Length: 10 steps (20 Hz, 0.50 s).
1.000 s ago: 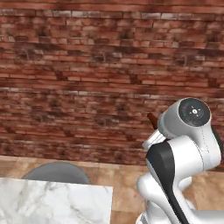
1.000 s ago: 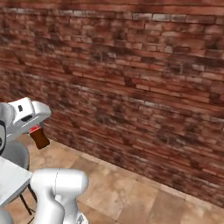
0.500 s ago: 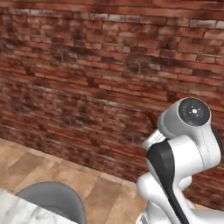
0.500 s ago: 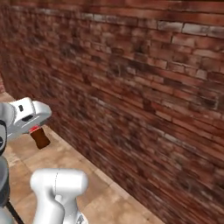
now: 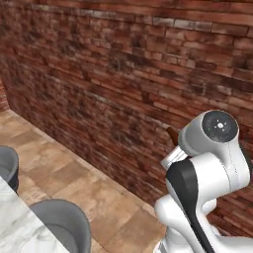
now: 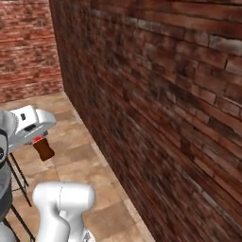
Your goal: Open the fridge, grab two sodas, and place both sodas inside the bowl with ice on the dining counter.
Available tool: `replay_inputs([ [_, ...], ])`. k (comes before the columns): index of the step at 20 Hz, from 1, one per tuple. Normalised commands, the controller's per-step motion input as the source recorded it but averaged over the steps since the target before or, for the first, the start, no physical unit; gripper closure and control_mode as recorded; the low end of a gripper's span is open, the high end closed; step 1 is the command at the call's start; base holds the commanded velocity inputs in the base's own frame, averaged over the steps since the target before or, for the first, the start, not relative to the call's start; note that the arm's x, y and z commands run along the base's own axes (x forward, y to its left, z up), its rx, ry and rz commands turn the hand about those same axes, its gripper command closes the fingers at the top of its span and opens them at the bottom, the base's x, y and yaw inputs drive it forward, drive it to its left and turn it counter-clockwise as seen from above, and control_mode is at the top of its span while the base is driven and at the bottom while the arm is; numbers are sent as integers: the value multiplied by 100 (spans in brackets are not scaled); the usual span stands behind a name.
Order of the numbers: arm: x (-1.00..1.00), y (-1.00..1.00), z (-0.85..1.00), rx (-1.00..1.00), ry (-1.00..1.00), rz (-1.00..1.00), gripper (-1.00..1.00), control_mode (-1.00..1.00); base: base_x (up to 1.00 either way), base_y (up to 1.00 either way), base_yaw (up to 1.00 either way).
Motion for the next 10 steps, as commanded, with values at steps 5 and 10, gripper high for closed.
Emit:
replay_inputs([
  [5,0,0,0,0,0,0,100,100,73,-24,51],
  [10,0,0,0,0,0,0,100,100,70,-25,52],
])
